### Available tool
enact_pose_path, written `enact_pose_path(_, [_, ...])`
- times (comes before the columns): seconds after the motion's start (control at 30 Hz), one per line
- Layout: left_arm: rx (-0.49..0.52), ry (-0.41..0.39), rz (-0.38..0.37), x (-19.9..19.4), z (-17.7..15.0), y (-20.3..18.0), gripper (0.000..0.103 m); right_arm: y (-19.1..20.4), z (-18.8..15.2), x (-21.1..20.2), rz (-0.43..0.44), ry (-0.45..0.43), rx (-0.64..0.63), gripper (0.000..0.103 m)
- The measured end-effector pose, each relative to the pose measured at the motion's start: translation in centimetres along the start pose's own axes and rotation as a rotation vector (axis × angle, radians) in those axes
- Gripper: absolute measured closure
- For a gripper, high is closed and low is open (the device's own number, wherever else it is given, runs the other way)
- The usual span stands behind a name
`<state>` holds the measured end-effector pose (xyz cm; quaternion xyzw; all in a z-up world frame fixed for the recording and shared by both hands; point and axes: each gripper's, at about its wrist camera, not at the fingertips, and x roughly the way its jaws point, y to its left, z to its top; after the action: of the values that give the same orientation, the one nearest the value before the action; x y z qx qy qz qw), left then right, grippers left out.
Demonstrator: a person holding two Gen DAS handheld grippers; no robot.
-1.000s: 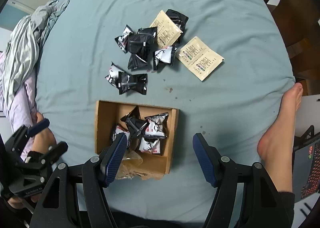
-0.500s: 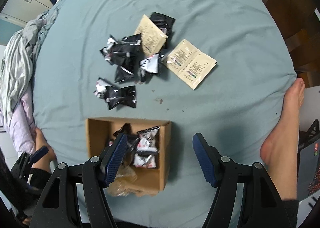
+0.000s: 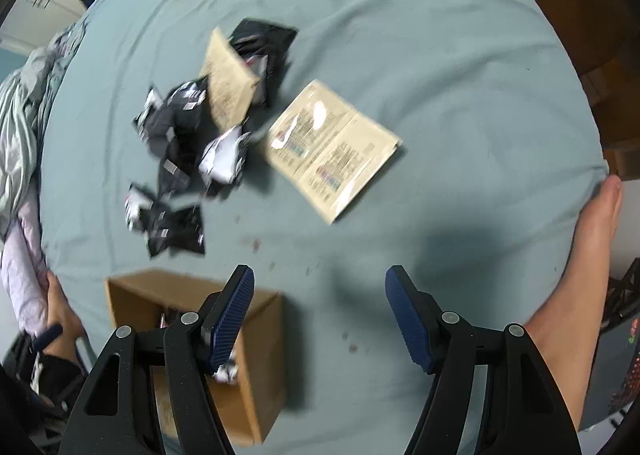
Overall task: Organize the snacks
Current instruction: 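Grasp a beige paper sachet with the right tool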
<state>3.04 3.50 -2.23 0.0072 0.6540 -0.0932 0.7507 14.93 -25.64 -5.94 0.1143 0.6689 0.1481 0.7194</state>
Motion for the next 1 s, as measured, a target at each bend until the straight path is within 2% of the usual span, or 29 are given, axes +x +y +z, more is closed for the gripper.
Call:
enact_pose_path(0.1, [-0.014, 0.012, -0.015, 0.6, 0.4, 0.1, 0.019, -1.5, 1.9, 1.1, 0.040, -0.014, 0.080, 0.036])
enact_pose_path(0.23, [-0.036, 0.033, -0.033, 1.5, 0.6, 0.3, 0.019, -2.6, 4.0, 3.1, 0.031, -0.021, 0.125, 0.036])
enact_pose_path(0.37, [-0.045, 0.053, -0.033, 2.2, 0.6, 0.5, 0.019, -3.1, 5.6, 6.3, 0.044, 0.056, 0.175, 0.036])
enact_pose_path(0.5, [-0.046, 0.058, -0.021, 2.6, 0.6, 0.9, 0.019, -2.2, 6.3, 6.6, 0.020, 0.031, 0.144, 0.037])
enact_pose_path(0.6, [-0.061, 0.055, -0.010, 2.9, 0.7, 1.3, 0.019, -0.7, 6.4, 6.0, 0.031, -0.014, 0.069, 0.084])
enact_pose_path(0.73, [-0.092, 0.022, 0.005, 2.9, 1.5, 1.9, 0.019, 0.4, 5.6, 4.9, 0.078, -0.058, 0.006, 0.099])
enact_pose_path(0.87, [-0.120, -0.049, 0.021, 2.8, 3.2, 2.6, 0.019, 1.7, 4.6, 2.2, 0.062, -0.177, -0.071, 0.102])
enact_pose_path(1.0, [-0.172, -0.031, 0.001, 4.4, 5.8, 3.7, 0.019, 1.4, 3.4, -0.4, 0.050, -0.282, -0.066, 0.102])
